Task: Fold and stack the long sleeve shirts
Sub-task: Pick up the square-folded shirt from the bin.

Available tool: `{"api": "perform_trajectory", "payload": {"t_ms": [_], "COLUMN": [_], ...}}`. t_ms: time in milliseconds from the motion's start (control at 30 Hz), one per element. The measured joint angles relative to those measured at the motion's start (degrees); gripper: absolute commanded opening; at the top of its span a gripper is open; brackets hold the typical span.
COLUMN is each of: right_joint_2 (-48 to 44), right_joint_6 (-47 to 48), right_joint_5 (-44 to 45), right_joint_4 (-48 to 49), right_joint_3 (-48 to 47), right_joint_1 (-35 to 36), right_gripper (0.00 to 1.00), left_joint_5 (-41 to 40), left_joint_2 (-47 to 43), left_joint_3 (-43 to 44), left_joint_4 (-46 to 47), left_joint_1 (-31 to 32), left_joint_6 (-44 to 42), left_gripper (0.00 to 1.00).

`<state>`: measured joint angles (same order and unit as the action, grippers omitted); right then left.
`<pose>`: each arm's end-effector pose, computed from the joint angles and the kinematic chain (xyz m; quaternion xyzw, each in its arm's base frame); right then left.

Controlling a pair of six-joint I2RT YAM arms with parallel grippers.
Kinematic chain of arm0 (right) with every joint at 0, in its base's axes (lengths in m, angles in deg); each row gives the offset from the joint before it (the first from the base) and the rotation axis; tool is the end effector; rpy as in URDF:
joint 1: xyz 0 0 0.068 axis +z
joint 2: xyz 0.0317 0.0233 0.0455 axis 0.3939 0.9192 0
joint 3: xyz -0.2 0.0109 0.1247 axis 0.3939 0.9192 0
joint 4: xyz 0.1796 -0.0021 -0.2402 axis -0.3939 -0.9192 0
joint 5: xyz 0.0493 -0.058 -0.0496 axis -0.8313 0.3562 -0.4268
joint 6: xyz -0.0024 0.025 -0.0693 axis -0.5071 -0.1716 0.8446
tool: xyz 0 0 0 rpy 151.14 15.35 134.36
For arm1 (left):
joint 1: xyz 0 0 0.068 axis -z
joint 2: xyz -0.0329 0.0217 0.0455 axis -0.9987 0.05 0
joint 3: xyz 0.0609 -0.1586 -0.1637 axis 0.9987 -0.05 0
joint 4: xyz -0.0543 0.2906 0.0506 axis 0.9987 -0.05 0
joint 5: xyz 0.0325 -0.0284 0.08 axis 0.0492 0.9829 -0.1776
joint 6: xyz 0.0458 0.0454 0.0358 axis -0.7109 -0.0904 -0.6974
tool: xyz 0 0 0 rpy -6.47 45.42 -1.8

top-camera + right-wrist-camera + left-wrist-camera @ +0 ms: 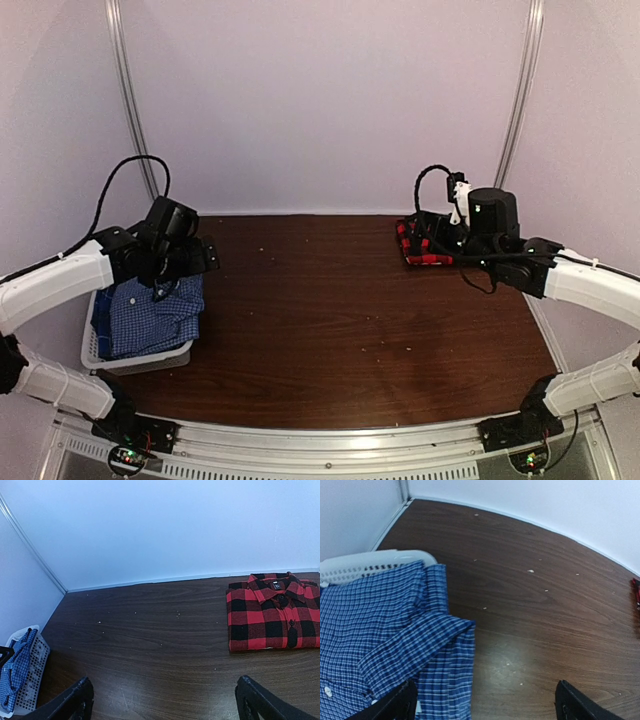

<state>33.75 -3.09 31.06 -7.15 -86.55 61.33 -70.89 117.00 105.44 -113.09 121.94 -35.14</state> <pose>0.2832 0.2087 0.2646 -0.0328 0.8123 0.2474 0.5271 0.2850 -0.1651 0.2269 -0.1803 0.8857 -0.0871 0.4188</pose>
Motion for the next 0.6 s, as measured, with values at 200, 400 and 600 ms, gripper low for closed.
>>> {"api": "perform_trajectory", "payload": {"t_ms": [200, 400, 600], "right_joint_2": [-0.07, -0.11, -0.17], "right_joint_6": [-0.02, -0.02, -0.02], "right_joint_5": [-0.28, -1.14, -1.33], "right_joint_4": [0.48, 0.94, 1.49], "right_joint_3": [0.66, 1.18, 1.86], "right_joint_1": [0.0, 0.0, 0.0], "right_gripper": [1.0, 1.0, 1.0], "left_joint_5": [1.01, 2.01, 2.21], "left_joint_2": [-0.11, 0.81, 0.98], "left_joint_3": [-4.35, -5.31, -5.31], "left_joint_4": [-3.54, -3.78, -3.76], "left_joint_1": [-6.29, -8.07, -8.09], "left_joint_6": [2.78, 2.86, 2.89], "left_gripper": [0.97, 0.71, 0.26]}}
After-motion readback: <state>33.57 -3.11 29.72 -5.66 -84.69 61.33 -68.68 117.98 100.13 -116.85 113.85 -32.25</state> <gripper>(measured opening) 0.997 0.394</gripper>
